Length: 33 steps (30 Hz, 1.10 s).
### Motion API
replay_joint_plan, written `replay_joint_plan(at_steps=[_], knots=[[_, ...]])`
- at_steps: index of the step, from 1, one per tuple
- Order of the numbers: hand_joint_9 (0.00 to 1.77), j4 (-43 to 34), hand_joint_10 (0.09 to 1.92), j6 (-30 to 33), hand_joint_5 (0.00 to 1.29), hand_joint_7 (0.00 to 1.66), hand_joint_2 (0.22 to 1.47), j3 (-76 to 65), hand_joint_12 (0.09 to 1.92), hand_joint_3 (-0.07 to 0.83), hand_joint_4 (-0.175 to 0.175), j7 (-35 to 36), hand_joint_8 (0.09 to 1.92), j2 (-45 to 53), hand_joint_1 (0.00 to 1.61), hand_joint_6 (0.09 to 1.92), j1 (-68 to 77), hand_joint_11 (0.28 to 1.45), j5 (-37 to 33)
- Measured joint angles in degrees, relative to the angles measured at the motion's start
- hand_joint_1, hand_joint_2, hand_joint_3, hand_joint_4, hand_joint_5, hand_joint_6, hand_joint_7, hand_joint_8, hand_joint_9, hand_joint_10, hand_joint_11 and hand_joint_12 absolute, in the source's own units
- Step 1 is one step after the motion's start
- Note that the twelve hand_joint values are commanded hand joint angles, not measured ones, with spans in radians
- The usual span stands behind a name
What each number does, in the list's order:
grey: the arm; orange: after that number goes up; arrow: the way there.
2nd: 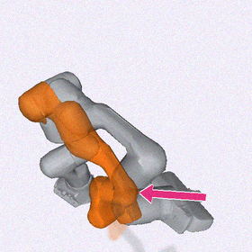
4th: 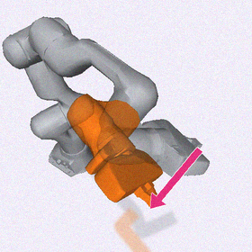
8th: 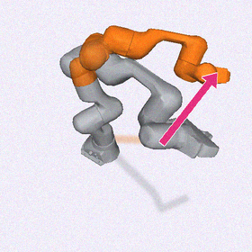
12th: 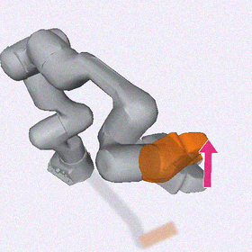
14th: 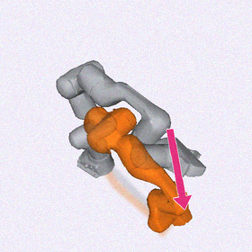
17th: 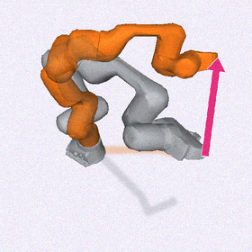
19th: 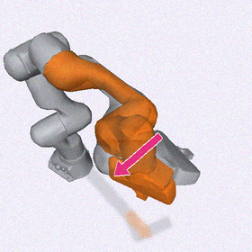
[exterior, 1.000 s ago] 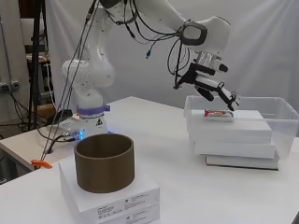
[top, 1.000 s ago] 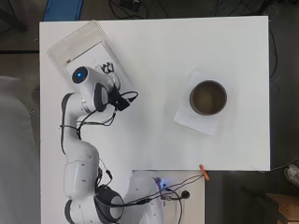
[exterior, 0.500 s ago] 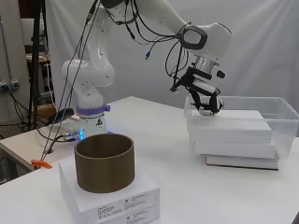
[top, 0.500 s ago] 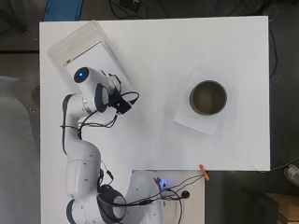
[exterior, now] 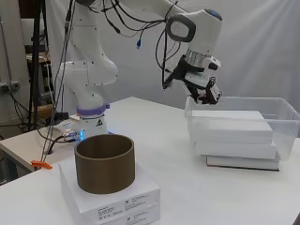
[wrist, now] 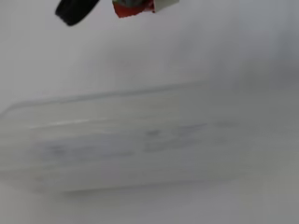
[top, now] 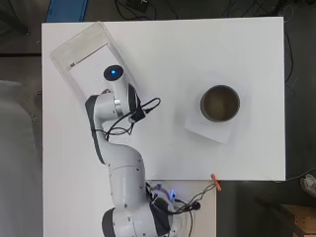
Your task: Teleoperate dual arm-hand system to remove items from a box
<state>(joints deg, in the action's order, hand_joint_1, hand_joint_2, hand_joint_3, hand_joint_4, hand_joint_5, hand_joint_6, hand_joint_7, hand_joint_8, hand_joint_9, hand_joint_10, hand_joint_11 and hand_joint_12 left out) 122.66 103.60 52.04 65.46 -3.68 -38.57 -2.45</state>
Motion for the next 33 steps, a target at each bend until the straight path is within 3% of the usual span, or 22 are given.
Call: replay_joint_plan(at_steps=[3,6,9,12,16,19,20,22,24,27,28,31,33], knots=[[1.01,0.42,1.84,-0.81,0.81,0.83,1.21,-7.86,1.81,0.000,0.103,0.29,1.75,-9.06,0.98,1.24,5.15,0.75,0.07],[1.12,2.59,1.91,-1.30,0.81,0.86,1.20,-17.41,1.89,0.000,0.157,-0.30,1.91,-17.63,0.96,1.26,9.83,0.86,0.87],[1.11,5.21,1.92,-0.72,0.80,0.85,1.21,-23.59,1.88,0.001,0.174,0.43,1.92,-20.84,0.95,1.29,11.39,0.84,2.39],[1.01,7.82,1.92,-0.76,0.81,0.77,1.20,-30.47,1.85,0.000,0.175,1.69,1.92,-25.21,0.95,1.28,13.41,0.77,3.69],[1.10,9.88,1.92,-2.87,0.81,0.82,1.21,-36.63,1.90,0.000,0.174,-1.57,1.92,-28.60,0.95,1.30,14.63,0.87,4.80],[1.12,10.57,1.92,-3.03,0.82,0.84,1.20,-39.29,1.91,-0.002,0.138,-3.02,1.92,-29.54,0.98,1.28,14.83,0.89,6.79],[1.12,10.60,1.92,-3.01,0.82,0.84,1.20,-40.37,1.91,0.000,0.125,-2.89,1.92,-29.59,0.98,1.30,14.80,0.90,7.86],[1.14,10.02,1.92,-3.10,0.75,0.85,1.21,-43.08,1.91,0.002,0.156,-2.74,1.92,-28.72,1.09,1.69,14.79,0.93,10.40],[1.19,8.66,1.92,-2.98,0.72,0.90,1.22,-45.52,1.91,0.002,0.171,-1.93,1.92,-26.47,1.15,1.81,14.95,0.98,10.82],[1.26,3.17,1.92,-2.01,0.73,0.97,1.23,-48.63,1.92,0.001,0.175,-1.34,1.92,-18.47,1.20,1.70,15.47,1.04,12.64],[1.27,1.20,1.92,-1.73,0.74,0.97,1.23,-49.28,1.92,0.002,0.124,-1.35,1.92,-15.74,1.13,1.59,15.61,1.05,13.19],[1.27,-5.21,1.92,-1.82,0.75,0.97,1.22,-51.03,1.92,-0.002,0.163,-2.97,1.92,-7.47,1.16,1.64,15.88,1.06,14.79],[1.26,-9.40,1.92,-1.70,0.75,0.95,1.24,-53.14,1.92,0.002,0.084,-4.35,1.92,-2.04,1.05,1.50,15.83,1.05,15.06]])
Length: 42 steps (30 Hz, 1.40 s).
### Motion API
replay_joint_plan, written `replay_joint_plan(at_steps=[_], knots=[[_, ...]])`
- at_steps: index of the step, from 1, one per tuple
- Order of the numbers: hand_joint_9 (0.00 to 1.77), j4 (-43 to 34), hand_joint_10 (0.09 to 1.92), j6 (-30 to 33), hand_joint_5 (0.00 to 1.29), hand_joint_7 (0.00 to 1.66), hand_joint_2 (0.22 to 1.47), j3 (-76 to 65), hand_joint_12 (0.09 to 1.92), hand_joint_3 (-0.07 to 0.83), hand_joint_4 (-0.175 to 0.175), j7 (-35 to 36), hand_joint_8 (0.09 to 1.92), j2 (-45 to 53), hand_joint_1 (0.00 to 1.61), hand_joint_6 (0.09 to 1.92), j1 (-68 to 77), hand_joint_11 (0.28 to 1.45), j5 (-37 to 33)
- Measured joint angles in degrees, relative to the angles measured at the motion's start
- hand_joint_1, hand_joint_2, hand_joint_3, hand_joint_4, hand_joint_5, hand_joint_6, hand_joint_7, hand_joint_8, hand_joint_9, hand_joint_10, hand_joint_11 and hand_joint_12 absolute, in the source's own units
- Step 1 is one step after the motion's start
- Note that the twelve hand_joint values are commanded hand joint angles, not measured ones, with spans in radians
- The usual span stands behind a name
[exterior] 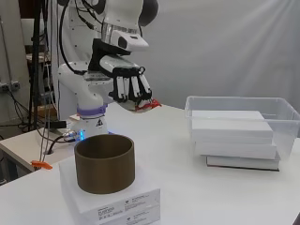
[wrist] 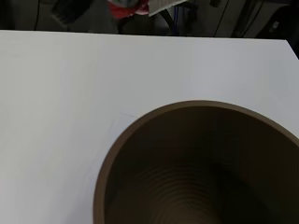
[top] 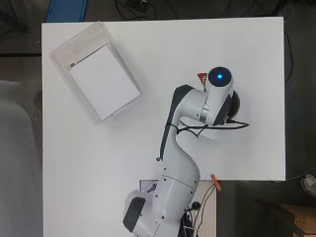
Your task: Teleoperate dual arm-hand system to remove items from a box
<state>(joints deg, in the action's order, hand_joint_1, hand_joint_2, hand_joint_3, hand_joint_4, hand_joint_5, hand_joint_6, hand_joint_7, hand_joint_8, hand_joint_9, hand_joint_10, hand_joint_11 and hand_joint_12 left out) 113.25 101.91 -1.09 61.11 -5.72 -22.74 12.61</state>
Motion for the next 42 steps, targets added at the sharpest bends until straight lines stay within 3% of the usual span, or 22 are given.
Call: replay_joint_plan(at_steps=[1,6,12,19,20,21,22,23,24,26,32,36,42], knots=[[1.27,-1.29,1.92,-0.02,0.77,0.96,1.23,-1.16,1.92,0.000,0.071,-0.37,1.92,2.32,1.03,1.42,-0.01,1.05,0.20],[1.37,1.55,1.92,1.32,0.85,1.10,1.19,-7.18,1.92,-0.003,0.111,-2.19,1.92,1.93,1.00,1.20,4.11,1.08,1.80],[1.34,16.01,1.92,5.12,0.84,1.09,1.19,-10.86,1.92,0.000,0.082,-3.72,1.92,-5.52,1.01,1.23,4.19,1.05,2.36],[1.30,16.46,1.92,4.43,0.80,1.02,1.22,-13.90,1.91,0.004,0.100,-4.34,1.92,-6.15,0.98,1.30,3.77,1.03,2.52],[1.17,15.71,1.92,3.96,0.73,0.88,1.25,-14.01,1.85,0.006,0.000,-4.23,1.81,-5.43,1.04,1.37,3.77,0.91,2.53],[0.72,15.09,1.40,3.77,0.46,0.54,1.07,-14.10,1.35,0.014,-0.003,-3.74,1.15,-4.86,0.76,0.89,3.81,0.66,2.45],[0.41,14.95,0.87,4.19,0.25,0.29,0.90,-14.21,0.86,0.012,0.008,-2.44,0.63,-4.72,0.51,0.49,3.85,0.50,2.57],[0.24,15.21,0.50,4.86,0.12,0.15,0.80,-14.31,0.51,0.007,0.015,-0.66,0.32,-4.89,0.34,0.25,3.88,0.44,2.71],[0.16,15.69,0.28,5.51,0.06,0.07,0.74,-14.37,0.28,0.004,0.017,1.68,0.15,-5.14,0.23,0.12,3.91,0.43,2.62],[0.12,16.14,0.11,6.16,0.01,0.01,0.69,-14.35,0.09,0.002,0.011,5.12,0.09,-4.97,0.12,0.09,3.97,0.44,2.50],[0.12,17.02,0.09,8.34,0.00,0.00,0.69,-12.72,0.09,0.003,0.002,-1.27,0.09,-5.03,0.05,0.09,4.27,0.44,5.10],[0.31,17.43,0.09,8.64,0.07,0.21,0.74,-11.65,0.09,0.003,0.015,-2.29,0.09,-6.08,0.00,0.09,4.75,0.45,6.39],[0.37,14.02,0.09,2.94,0.14,0.27,0.75,0.52,0.09,0.002,0.018,-7.28,0.09,-16.60,0.00,0.09,7.23,0.46,7.42]])
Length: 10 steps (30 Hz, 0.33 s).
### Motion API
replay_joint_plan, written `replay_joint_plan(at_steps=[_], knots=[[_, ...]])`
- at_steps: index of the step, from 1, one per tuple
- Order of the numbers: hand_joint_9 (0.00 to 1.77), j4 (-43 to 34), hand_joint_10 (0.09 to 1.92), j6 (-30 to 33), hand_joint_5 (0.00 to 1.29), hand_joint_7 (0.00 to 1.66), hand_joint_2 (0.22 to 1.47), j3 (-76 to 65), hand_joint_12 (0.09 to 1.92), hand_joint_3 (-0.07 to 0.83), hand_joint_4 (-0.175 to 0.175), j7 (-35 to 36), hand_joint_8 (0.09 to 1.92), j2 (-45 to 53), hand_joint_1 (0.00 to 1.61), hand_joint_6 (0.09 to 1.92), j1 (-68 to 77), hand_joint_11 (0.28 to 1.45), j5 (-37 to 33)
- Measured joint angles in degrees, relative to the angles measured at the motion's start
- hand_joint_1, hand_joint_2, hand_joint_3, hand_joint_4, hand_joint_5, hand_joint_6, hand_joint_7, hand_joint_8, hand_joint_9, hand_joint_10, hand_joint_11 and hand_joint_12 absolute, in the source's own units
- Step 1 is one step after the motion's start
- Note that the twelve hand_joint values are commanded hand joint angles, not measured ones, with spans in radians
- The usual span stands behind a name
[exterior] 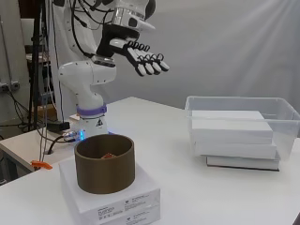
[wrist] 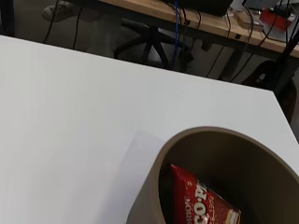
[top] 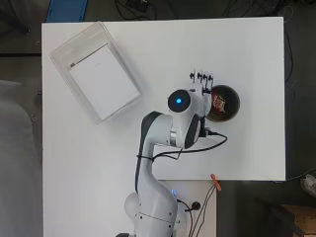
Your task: Teleoperate dual arm-hand system to remove items from a box
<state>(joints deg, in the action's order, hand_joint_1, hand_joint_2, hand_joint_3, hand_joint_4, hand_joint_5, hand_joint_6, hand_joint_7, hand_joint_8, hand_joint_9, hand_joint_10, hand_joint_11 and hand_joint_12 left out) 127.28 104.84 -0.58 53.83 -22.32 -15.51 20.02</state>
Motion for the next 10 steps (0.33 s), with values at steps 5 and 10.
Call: replay_joint_plan(at_steps=[5,10], knots=[[0.49,-3.48,0.09,-5.35,0.21,0.36,0.77,6.24,0.09,0.002,0.005,1.50,0.09,-5.38,0.00,0.09,2.41,0.53,-4.86],[0.62,-7.11,0.09,-11.24,0.24,0.49,0.82,8.33,0.09,0.012,-0.015,1.58,0.09,-8.66,0.00,0.09,4.23,0.61,-13.05]])
